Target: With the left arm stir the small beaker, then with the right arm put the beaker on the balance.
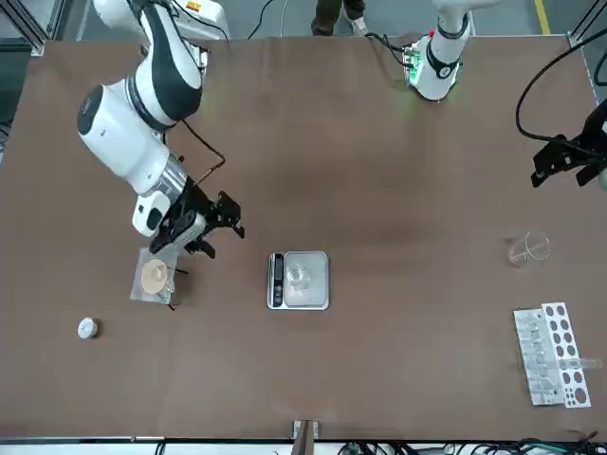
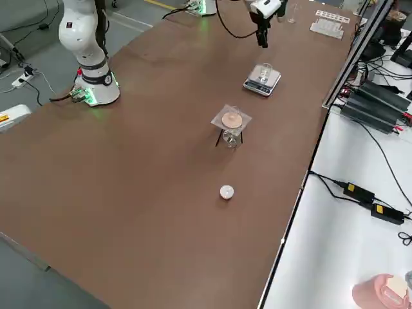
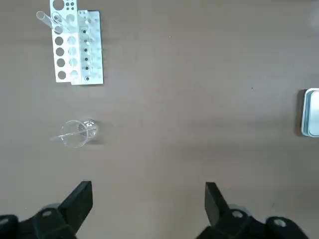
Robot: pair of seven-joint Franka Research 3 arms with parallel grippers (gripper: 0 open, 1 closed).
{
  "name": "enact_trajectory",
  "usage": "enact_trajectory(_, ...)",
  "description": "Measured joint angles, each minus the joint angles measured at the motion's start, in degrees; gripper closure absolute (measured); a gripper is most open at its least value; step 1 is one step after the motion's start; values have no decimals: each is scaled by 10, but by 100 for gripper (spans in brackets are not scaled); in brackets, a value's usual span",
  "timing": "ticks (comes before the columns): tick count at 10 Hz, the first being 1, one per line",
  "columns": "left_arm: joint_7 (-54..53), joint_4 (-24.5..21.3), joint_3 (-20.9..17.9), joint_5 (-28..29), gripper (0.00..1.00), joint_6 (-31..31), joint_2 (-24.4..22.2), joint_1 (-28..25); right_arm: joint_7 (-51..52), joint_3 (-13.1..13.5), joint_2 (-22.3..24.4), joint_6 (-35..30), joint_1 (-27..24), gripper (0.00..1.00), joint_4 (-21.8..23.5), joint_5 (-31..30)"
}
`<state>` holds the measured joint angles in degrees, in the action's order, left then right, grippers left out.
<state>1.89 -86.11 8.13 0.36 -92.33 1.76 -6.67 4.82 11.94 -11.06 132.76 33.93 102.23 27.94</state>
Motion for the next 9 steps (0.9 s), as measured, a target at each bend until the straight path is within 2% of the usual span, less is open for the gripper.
enact_trajectory(2,0,0,0,0,0,0,0,0,-72,10,9,-73,-1,0,-26,-64)
enact_trajectory(4,0,0,-1,0,0,0,0,0,-91,33,25,-130,-4,0,-34,-118)
enact_trajectory(6,0,0,0,0,0,0,0,0,-98,65,40,-174,-8,0,-35,-168)
enact_trajectory(9,0,0,0,0,0,0,0,0,-99,115,66,-225,-15,0,-36,-194)
